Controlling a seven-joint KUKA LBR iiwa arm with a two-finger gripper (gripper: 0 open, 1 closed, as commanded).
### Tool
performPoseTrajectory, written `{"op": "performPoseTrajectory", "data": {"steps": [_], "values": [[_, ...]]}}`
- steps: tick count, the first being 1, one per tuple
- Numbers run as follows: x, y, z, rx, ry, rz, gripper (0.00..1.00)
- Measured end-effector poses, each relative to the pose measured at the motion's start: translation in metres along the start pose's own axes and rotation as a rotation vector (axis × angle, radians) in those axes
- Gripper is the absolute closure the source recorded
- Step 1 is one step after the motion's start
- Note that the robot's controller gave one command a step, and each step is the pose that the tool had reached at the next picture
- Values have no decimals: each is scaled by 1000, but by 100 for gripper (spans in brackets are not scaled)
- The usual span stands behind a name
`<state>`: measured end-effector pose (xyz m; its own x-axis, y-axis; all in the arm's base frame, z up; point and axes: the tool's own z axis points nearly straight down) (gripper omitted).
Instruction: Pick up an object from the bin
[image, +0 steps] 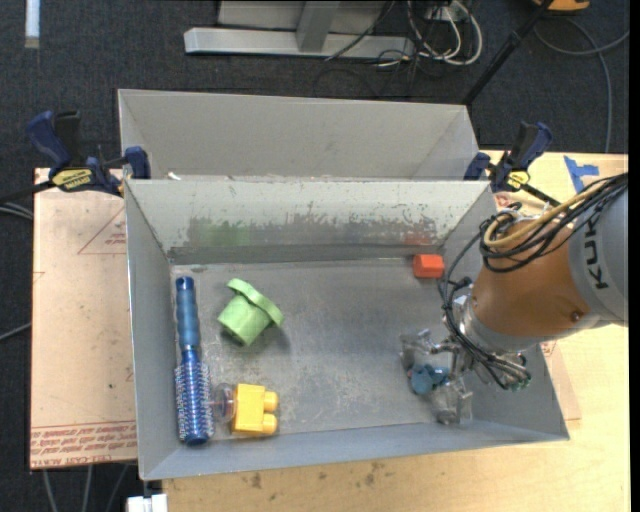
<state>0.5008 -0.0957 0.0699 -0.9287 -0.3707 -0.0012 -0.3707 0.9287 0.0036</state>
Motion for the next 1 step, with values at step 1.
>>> {"op": "performPoseTrajectory", "data": {"steps": [1], "values": [[0, -3, 0, 3, 0, 3, 100]]}}
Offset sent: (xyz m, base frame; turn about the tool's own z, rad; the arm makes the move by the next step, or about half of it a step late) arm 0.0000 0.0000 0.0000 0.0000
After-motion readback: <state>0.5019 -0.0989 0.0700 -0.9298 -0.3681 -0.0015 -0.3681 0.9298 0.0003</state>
